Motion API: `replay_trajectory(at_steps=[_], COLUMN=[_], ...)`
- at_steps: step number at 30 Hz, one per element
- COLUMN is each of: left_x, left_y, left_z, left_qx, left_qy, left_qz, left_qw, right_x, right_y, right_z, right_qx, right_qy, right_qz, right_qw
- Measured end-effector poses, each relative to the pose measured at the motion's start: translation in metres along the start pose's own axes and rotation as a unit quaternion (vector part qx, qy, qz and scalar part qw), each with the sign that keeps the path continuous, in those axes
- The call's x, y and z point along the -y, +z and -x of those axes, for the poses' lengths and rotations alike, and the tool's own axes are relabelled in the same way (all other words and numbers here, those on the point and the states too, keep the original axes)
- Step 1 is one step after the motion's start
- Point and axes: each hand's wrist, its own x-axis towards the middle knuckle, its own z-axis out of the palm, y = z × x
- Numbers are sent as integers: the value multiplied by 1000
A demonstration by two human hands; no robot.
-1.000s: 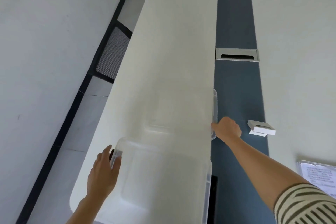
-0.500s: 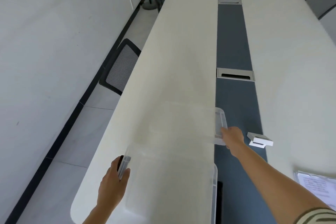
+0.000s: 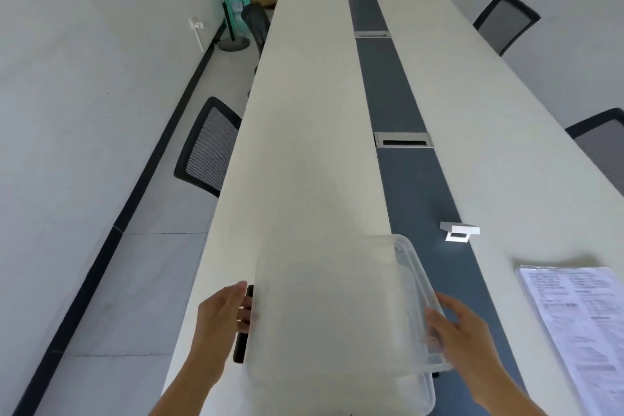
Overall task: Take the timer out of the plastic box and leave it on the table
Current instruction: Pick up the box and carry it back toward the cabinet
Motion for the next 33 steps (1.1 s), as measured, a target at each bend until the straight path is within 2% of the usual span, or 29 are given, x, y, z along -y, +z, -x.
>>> replay_trajectory(at_steps=[4, 7, 10, 17, 22, 25, 27, 30, 32, 33], left_x=[26, 39, 46, 47, 40, 41, 43, 46, 50, 51], left_y=[-11, -16, -19, -15, -9, -8, -9, -11, -12, -12], left_z=[11, 19, 22, 6, -10, -15, -18, -19, -18, -18], left_qx=[27, 24, 34, 27, 20, 19, 26, 74, 95, 90], left_qy=[34, 84, 103, 126, 127, 112, 84, -45, -108, -101], left_qz=[-186, -262, -288, -299, -315, -328, -320, -227, -160, -163], left_qw=[981, 961, 951, 945, 940, 938, 943, 970, 977, 977], right_x=[-49, -73, -86, -82, -74, -76, -77, -74, -71, -69], right_y=[10, 14, 17, 26, 27, 25, 23, 19, 18, 18], right_z=[29, 43, 51, 38, 19, 13, 6, -2, -4, -5], right_qx=[-37, -71, -87, -106, -92, -79, -56, -10, -1, -8], right_qy=[-3, -12, -26, -54, -26, -13, 18, 110, 135, 129], right_qz=[76, 181, 248, 229, 234, 223, 168, 2, -23, -5], right_qw=[996, 981, 965, 966, 968, 972, 984, 994, 991, 992])
